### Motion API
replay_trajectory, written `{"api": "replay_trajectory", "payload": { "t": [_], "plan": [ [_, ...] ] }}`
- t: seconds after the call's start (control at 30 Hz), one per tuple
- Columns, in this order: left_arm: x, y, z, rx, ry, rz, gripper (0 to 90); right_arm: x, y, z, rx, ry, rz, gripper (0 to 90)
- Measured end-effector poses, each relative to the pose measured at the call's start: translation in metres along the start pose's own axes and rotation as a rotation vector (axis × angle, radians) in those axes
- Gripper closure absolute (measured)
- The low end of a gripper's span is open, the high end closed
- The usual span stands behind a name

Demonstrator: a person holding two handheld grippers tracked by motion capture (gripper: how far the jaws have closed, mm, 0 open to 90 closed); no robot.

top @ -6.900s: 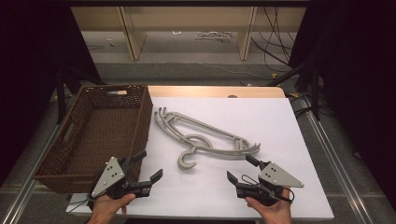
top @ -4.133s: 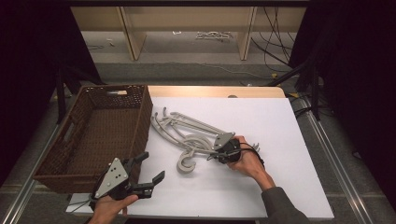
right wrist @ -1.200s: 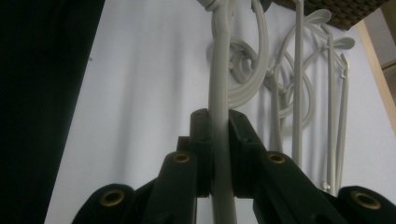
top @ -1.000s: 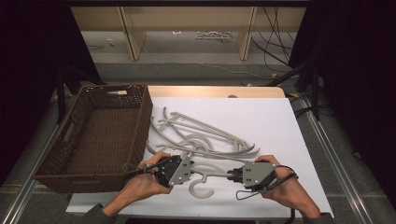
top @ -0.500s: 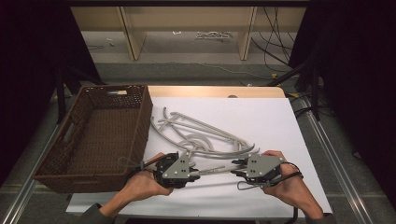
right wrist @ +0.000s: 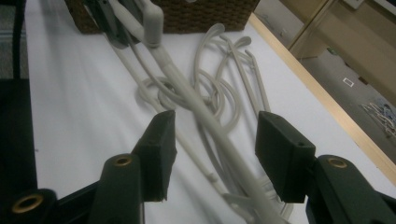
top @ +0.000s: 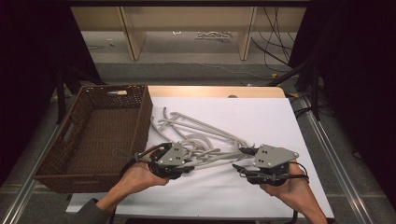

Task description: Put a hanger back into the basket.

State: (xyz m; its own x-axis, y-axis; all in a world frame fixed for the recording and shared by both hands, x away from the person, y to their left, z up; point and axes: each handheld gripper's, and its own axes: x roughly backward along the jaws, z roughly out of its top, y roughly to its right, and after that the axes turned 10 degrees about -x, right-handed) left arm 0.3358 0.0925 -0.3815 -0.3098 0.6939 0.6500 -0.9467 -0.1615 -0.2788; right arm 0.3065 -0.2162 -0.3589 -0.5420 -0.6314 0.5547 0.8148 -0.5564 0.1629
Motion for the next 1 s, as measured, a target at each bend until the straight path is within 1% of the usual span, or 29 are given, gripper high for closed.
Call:
{"api": "replay_trajectory", "payload": {
  "t": [0.03, 0.07, 0.1, 0.13, 0.17, 0.23, 0.27, 0.3, 0.33, 0.37, 0.4, 0.43, 0.47, 0.5, 0.53, 0.57, 0.63, 0.67, 0.7, 0.73, 0.77, 0.8, 0.87, 0.9, 0.93, 0.97, 1.0],
  "plan": [
    [0.003, -0.002, 0.003, 0.000, 0.000, 0.002, 79.3, 0.002, -0.001, 0.000, -0.007, 0.008, 0.000, 48.2],
    [0.009, -0.006, 0.007, 0.017, 0.017, 0.007, 79.3, 0.003, -0.003, 0.001, -0.012, 0.015, -0.002, 48.0],
    [0.012, -0.008, 0.009, 0.025, 0.024, 0.008, 79.3, 0.006, -0.006, 0.002, -0.017, 0.025, -0.001, 48.0],
    [0.019, -0.012, 0.014, 0.045, 0.041, 0.016, 79.3, 0.009, -0.009, 0.002, -0.030, 0.044, -0.003, 47.6],
    [0.019, -0.012, 0.014, 0.045, 0.041, 0.016, 79.3, 0.009, -0.009, 0.002, -0.030, 0.044, -0.003, 47.6],
    [0.029, -0.019, 0.019, 0.069, 0.065, 0.029, 79.3, 0.011, -0.012, 0.001, -0.044, 0.053, 0.006, 46.3],
    [0.036, -0.025, 0.022, 0.076, 0.075, 0.040, 79.3, 0.011, -0.014, 0.000, -0.051, 0.060, 0.009, 46.2],
    [0.047, -0.032, 0.025, 0.085, 0.087, 0.060, 79.3, 0.010, -0.018, -0.004, -0.062, 0.066, 0.018, 44.8],
    [0.053, -0.037, 0.026, 0.082, 0.096, 0.074, 79.3, 0.010, -0.019, -0.005, -0.062, 0.068, 0.017, 44.5],
    [0.053, -0.037, 0.026, 0.082, 0.096, 0.074, 79.3, 0.009, -0.020, -0.008, -0.070, 0.068, 0.019, 44.1],
    [0.060, -0.041, 0.027, 0.100, 0.104, 0.084, 79.3, 0.009, -0.020, -0.008, -0.070, 0.068, 0.019, 44.1],
    [0.073, -0.049, 0.026, 0.117, 0.129, 0.111, 79.3, 0.006, -0.022, -0.014, -0.083, 0.079, 0.020, 43.7],
    [0.073, -0.049, 0.026, 0.117, 0.129, 0.111, 79.3, 0.004, -0.023, -0.017, -0.092, 0.082, 0.023, 43.1],
    [0.080, -0.053, 0.024, 0.121, 0.128, 0.126, 79.3, 0.004, -0.023, -0.017, -0.092, 0.082, 0.023, 43.1],
    [0.089, -0.057, 0.020, 0.139, 0.131, 0.151, 79.3, 0.002, -0.023, -0.020, -0.103, 0.085, 0.022, 42.6],
    [0.094, -0.060, 0.017, 0.142, 0.132, 0.163, 79.3, -0.001, -0.024, -0.025, -0.127, 0.087, 0.021, 40.8],
    [0.103, -0.066, 0.009, 0.173, 0.135, 0.189, 79.3, -0.004, -0.024, -0.031, -0.158, 0.090, 0.021, 37.4],
    [0.108, -0.069, 0.004, 0.181, 0.128, 0.203, 79.3, -0.006, -0.024, -0.034, -0.180, 0.096, 0.021, 35.4],
    [0.117, -0.076, -0.008, 0.206, 0.120, 0.234, 79.3, -0.008, -0.022, -0.041, -0.227, 0.099, 0.015, 30.0],
    [0.120, -0.079, -0.012, 0.222, 0.120, 0.247, 79.3, -0.009, -0.021, -0.043, -0.250, 0.105, 0.002, 27.6],
    [0.120, -0.079, -0.012, 0.222, 0.120, 0.247, 79.3, -0.009, -0.021, -0.043, -0.250, 0.105, 0.002, 27.6],
    [0.127, -0.084, -0.021, 0.239, 0.115, 0.273, 79.3, -0.010, -0.021, -0.046, -0.270, 0.115, -0.006, 26.4],
    [0.135, -0.088, -0.032, 0.267, 0.118, 0.299, 79.3, -0.011, -0.018, -0.053, -0.318, 0.119, -0.015, 25.8],
    [0.144, -0.092, -0.043, 0.292, 0.127, 0.328, 79.3, -0.011, -0.018, -0.055, -0.325, 0.125, -0.021, 24.8],
    [0.144, -0.092, -0.043, 0.292, 0.127, 0.328, 79.3, -0.011, -0.018, -0.055, -0.325, 0.125, -0.021, 24.8],
    [0.148, -0.094, -0.048, 0.305, 0.129, 0.340, 79.3, -0.012, -0.018, -0.056, -0.333, 0.128, -0.025, 24.5],
    [0.153, -0.096, -0.054, 0.318, 0.128, 0.358, 79.4, -0.012, -0.018, -0.057, -0.333, 0.120, -0.025, 24.6]
  ]
}}
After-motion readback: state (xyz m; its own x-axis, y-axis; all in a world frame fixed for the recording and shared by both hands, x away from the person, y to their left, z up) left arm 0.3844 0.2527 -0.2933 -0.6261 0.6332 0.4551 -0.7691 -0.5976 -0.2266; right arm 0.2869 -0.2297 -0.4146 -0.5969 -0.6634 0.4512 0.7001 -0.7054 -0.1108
